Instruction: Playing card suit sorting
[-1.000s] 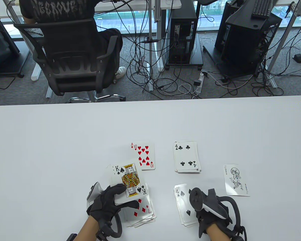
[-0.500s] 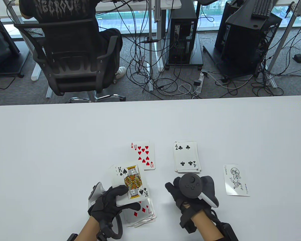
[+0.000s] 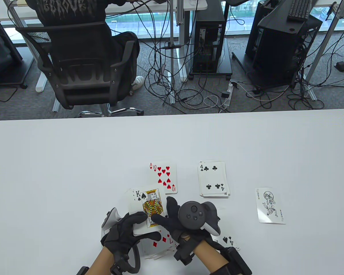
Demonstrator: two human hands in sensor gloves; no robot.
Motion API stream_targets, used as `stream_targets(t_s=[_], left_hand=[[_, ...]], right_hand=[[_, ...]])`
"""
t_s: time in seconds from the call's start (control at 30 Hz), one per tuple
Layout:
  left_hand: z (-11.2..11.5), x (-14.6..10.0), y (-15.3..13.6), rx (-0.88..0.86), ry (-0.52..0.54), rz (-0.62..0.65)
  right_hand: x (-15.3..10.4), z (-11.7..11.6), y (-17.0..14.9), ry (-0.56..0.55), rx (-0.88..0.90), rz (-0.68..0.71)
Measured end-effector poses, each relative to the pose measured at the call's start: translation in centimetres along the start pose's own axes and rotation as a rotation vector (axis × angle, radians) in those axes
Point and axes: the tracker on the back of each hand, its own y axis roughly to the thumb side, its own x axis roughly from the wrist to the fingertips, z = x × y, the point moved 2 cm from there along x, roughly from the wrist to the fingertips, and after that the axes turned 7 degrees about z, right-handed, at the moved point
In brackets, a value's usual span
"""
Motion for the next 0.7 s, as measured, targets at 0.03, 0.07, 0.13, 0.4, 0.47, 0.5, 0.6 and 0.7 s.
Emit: stream_targets(t_s=[0.03,0.07,0.13,0.4,0.47,0.5,0.6,0.7], left_hand=[[0.0,0.0,0.0,0.010,0.000,-0.003],[0.0,0.0,0.0,0.013,0.001,-0.004],[0.0,0.1,-0.1,0.005,0.000,-0.002],[0.0,0.1,-0.1,0.005,-0.001,-0.001],[0.0,0.0,-0.1,0.004,-0.001,-0.002],[0.0,0.0,-0.1,0.000,0.000,-0.001],[0.0,0.0,-0.1,-0.002,0.002,-0.001],[0.0,0.0,-0.1,-0.007,0.012,-0.001]], right_hand=[[-0.1,0.1,-0.1,-0.013,0.010,-0.002],[-0.1,0.2,-0.3,-0.032,0.029,-0.008],[-0.3,0.5,-0.7,-0.070,0.059,-0.026],[-1.6,2.5,-1.8,-0.206,0.009,-0.031],[-2.1,3.2,-2.2,-0.227,0.009,-0.044],[-2.5,3.7,-2.5,-0.240,0.013,-0.057],[-3.5,4.9,-3.6,-0.270,0.075,-0.082],[-4.7,6.2,-4.6,-0.313,0.117,-0.131]])
